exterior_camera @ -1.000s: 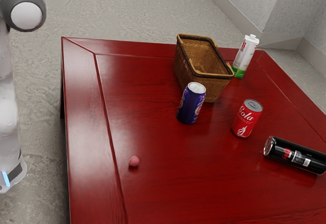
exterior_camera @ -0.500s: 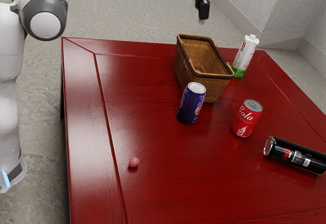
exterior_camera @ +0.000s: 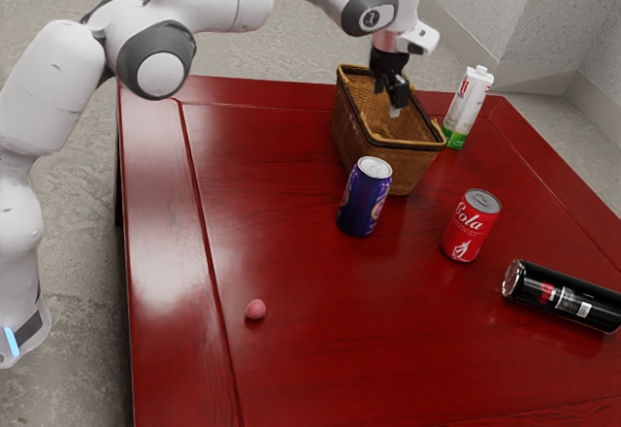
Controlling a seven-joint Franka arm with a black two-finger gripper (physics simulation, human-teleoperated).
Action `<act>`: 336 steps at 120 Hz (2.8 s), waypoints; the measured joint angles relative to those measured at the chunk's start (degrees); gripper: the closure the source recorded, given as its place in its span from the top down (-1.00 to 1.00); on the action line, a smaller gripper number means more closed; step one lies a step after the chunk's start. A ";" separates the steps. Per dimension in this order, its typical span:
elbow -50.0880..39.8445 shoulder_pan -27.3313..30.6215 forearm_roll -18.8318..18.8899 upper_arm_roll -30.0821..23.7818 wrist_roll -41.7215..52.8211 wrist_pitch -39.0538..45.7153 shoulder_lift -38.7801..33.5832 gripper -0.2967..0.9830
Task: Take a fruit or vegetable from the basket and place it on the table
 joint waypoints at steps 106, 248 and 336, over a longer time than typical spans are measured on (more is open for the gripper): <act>2.34 0.08 -0.70 -0.34 -1.27 0.48 10.66 0.48; -23.85 -12.34 2.93 13.06 -3.61 -15.62 -32.04 0.02; -66.48 -12.65 3.17 19.69 -9.40 17.87 -42.89 0.25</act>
